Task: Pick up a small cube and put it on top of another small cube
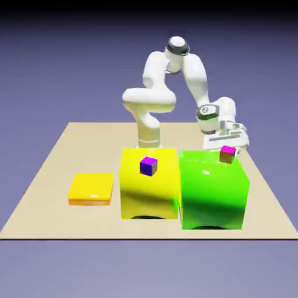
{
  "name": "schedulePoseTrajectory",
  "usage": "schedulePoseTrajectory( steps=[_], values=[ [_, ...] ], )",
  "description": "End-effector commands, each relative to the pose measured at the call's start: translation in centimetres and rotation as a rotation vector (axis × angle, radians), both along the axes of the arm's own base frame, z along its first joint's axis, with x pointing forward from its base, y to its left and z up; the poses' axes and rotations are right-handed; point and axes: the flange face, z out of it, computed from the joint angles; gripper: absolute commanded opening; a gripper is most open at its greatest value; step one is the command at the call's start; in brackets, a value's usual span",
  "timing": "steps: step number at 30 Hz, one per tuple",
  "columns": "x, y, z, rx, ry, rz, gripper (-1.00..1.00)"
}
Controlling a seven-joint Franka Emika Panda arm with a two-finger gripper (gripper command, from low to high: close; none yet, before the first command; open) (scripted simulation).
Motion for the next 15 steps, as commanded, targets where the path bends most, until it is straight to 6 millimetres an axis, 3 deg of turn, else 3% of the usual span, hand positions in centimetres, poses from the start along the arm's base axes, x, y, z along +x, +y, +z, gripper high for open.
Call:
schedulePoseTrajectory(
  steps=[1, 4, 6, 14, 15],
  values=[
    [-0.4, -0.4, -1.0, -0.047, 0.004, 0.022, 0.00],
    [-1.5, -1.7, -4.1, -0.191, 0.019, 0.087, 0.00],
    [-1.7, -2.1, -4.7, -0.221, 0.023, 0.100, 0.00],
    [2.1, -3.2, -9.7, -0.221, 0.023, 0.100, 0.00],
    [2.1, -3.2, -9.7, -0.221, 0.023, 0.100, -1.00]
  ],
)
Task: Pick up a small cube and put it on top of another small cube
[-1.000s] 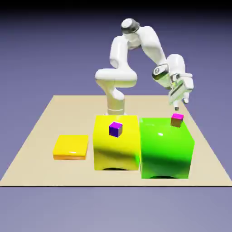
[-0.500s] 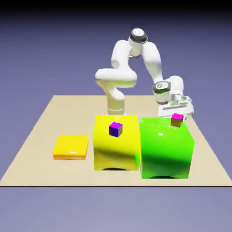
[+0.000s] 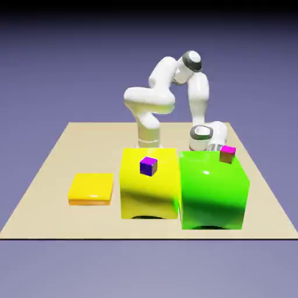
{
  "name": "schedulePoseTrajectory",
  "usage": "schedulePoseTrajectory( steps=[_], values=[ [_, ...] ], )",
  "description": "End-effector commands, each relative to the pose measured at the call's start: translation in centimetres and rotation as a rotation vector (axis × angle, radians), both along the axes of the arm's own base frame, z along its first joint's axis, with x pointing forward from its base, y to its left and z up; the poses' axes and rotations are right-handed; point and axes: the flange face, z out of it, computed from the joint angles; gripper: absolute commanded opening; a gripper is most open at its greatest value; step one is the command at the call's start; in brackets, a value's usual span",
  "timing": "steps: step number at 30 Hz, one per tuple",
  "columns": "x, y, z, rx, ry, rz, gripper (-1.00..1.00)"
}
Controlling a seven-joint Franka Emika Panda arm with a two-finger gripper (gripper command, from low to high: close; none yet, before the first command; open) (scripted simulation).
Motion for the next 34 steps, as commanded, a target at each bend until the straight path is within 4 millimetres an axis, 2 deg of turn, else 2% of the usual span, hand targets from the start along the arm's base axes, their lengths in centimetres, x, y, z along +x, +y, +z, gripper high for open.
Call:
schedulePoseTrajectory(
  steps=[1, 8, 10, 15, 21, 23, 31, 32, 33, 34],
  values=[
    [0.0, 0.0, 0.0, 0.000, 0.000, 0.000, -1.00],
    [-3.4, 1.1, 4.5, 0.000, -0.002, 0.001, -1.00],
    [-3.8, 1.1, 5.0, 0.000, 0.000, 0.000, -1.00],
    [-3.5, -1.1, 7.8, 0.014, -0.001, -0.215, -1.00],
    [-3.5, -4.9, 10.4, 0.001, 0.000, -0.479, -1.00],
    [-3.5, -5.0, 10.5, 0.000, 0.000, -0.490, -1.00],
    [-0.7, -7.8, 5.5, 0.000, 0.000, -0.490, -1.00],
    [-0.7, -7.8, 5.5, 0.000, 0.000, -0.490, -1.00],
    [-0.7, -7.8, 5.5, 0.000, 0.000, -0.490, 1.00],
    [-0.7, -7.8, 5.5, 0.000, 0.000, -0.490, 1.00]
  ],
)
